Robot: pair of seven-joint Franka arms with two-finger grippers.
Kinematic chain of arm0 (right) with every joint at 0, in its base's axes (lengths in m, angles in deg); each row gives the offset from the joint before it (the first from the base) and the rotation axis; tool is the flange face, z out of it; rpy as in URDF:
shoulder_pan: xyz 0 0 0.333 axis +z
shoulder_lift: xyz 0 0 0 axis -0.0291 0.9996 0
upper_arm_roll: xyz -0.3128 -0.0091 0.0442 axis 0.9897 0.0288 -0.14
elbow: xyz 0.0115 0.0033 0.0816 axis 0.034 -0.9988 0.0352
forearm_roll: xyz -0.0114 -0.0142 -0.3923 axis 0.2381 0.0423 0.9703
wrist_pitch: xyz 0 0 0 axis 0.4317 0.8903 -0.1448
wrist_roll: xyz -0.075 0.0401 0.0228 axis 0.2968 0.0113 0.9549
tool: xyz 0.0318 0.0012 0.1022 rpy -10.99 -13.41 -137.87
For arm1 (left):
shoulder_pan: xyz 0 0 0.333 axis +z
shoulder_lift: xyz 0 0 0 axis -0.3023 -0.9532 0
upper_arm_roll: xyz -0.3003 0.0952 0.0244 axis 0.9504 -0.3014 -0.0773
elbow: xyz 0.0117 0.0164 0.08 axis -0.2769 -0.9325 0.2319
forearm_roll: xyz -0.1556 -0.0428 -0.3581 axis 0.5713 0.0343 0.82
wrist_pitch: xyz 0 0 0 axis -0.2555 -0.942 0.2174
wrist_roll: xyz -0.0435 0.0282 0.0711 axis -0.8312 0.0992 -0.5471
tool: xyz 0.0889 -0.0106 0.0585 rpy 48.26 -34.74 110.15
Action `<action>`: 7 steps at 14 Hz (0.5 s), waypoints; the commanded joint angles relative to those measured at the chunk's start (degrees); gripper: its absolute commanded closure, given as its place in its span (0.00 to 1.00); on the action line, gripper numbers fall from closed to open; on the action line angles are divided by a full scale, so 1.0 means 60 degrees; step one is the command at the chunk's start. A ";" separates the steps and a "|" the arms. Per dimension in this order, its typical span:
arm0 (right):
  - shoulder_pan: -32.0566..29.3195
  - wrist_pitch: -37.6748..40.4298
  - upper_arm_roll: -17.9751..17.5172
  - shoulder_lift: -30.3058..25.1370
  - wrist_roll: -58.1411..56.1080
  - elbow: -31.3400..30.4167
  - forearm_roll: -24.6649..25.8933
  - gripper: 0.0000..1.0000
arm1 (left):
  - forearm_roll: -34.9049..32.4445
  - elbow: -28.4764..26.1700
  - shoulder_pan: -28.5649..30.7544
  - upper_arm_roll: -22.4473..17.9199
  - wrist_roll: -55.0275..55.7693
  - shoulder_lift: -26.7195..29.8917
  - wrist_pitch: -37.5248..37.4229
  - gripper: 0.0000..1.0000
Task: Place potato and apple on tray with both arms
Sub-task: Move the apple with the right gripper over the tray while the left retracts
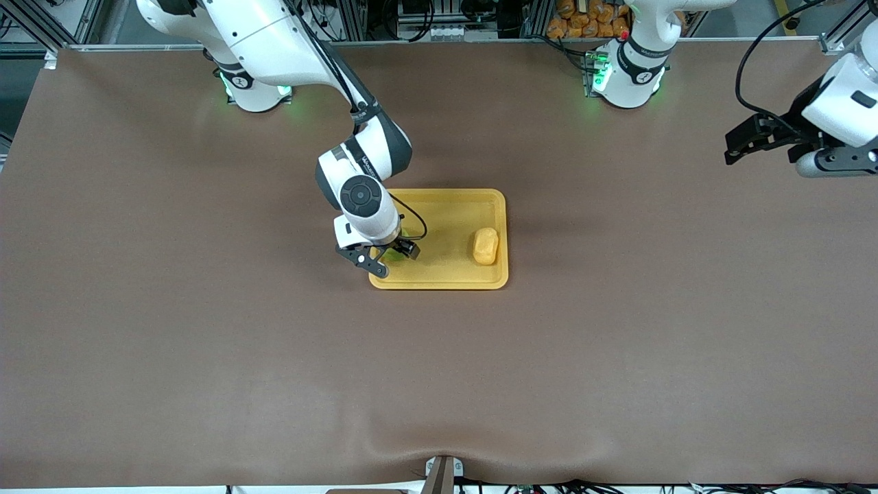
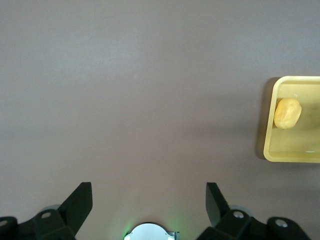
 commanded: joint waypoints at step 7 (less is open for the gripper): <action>-0.0574 0.2521 0.0124 -0.0584 -0.0045 0.1469 0.0121 0.00 | 0.0156 -0.0291 0.0017 -0.0096 -0.0119 0.0294 -0.0007 0.00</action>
